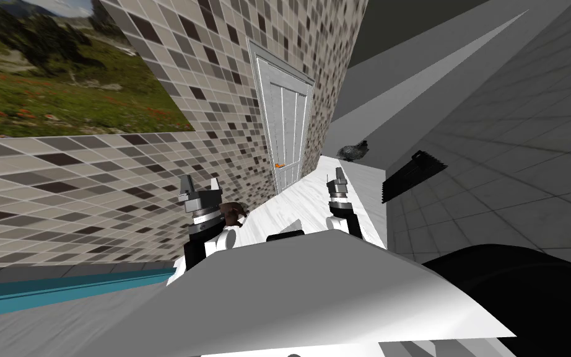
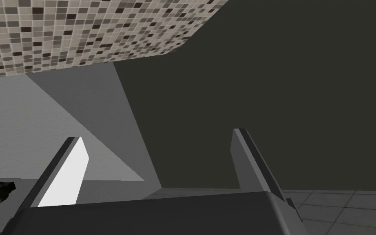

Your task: Pull the door open

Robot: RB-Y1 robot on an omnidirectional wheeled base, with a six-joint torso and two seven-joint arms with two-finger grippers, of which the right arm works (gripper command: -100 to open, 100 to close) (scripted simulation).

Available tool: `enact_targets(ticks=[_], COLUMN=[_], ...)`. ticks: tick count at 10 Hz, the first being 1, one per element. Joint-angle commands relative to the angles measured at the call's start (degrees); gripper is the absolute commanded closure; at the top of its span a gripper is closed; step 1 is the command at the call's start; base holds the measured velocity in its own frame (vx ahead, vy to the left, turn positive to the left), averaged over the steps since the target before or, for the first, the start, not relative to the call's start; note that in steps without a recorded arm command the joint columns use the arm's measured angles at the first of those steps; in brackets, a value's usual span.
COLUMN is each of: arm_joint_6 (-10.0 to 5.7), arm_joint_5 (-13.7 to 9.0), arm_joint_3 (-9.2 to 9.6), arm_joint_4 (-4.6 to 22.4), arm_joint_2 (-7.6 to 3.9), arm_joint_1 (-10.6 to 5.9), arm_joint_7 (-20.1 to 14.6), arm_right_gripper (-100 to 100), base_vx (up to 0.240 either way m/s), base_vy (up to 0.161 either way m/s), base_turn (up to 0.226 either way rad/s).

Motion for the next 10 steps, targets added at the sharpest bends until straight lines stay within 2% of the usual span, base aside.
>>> enact_targets(ticks=[1, 10], arm_joint_6=[-0.38, -2.92], arm_joint_5=[-0.02, -0.13], arm_joint_3=[-0.11, -0.88], arm_joint_4=[1.68, 13.00], arm_joint_2=[-0.25, -1.54], arm_joint_1=[-0.71, -5.47], arm_joint_7=[-0.18, -1.39], arm_right_gripper=[-100, -100], base_vx=[0.032, 0.074], base_vy=[-0.011, -0.028], base_turn=[0.094, 0.103])
